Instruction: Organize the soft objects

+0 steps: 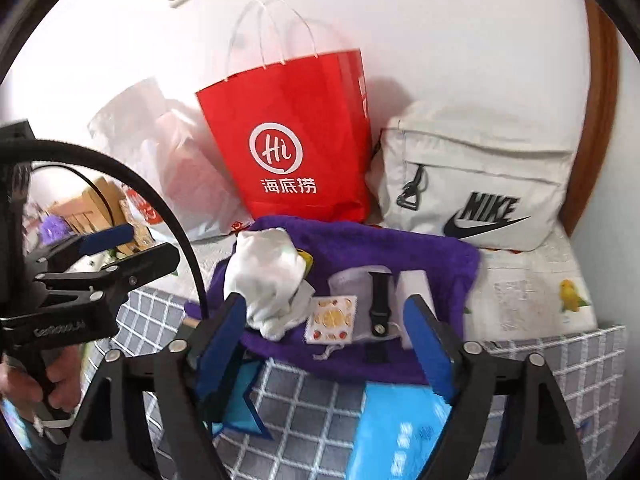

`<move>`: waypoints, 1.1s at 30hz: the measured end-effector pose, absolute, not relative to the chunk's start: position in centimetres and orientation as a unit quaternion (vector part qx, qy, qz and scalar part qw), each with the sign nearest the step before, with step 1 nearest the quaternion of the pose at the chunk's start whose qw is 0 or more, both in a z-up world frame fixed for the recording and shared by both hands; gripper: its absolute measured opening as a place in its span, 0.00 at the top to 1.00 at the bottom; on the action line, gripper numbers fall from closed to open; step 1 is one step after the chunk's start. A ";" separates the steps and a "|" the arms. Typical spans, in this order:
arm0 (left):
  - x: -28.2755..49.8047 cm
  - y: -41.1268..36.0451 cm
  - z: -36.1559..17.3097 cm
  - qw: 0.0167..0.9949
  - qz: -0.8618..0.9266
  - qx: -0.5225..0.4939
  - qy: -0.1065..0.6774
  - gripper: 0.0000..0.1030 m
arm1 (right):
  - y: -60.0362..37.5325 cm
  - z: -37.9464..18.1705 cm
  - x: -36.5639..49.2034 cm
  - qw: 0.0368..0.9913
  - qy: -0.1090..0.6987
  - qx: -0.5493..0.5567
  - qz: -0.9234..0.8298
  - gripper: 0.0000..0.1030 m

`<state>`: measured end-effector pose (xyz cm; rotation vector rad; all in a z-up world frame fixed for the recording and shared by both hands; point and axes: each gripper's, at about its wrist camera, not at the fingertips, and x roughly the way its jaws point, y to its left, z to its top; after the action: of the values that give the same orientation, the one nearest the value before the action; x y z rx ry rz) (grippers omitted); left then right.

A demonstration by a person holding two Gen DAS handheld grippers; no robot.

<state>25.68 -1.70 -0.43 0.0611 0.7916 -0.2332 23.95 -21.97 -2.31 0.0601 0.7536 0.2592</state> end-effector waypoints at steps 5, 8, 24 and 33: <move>21.0 -1.9 0.5 0.919 -0.109 0.038 0.376 0.04 | -21.5 -1.8 19.3 0.930 0.355 0.011 0.096 0.07; 18.4 -1.2 0.9 0.923 -0.102 0.027 0.370 0.02 | -21.5 -1.9 16.6 0.932 0.352 0.010 0.090 0.03; 9.4 -0.9 1.4 0.932 -0.069 0.039 0.354 0.01 | -23.4 -1.1 7.3 0.940 0.336 0.032 0.055 0.00; 8.3 -1.6 1.5 0.931 -0.066 0.050 0.354 0.01 | -23.4 -0.9 6.0 0.941 0.335 0.026 0.049 0.00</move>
<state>8.28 -1.60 1.54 0.1031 0.7254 -0.1356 6.03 -23.44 -0.94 0.0532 0.6835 0.1002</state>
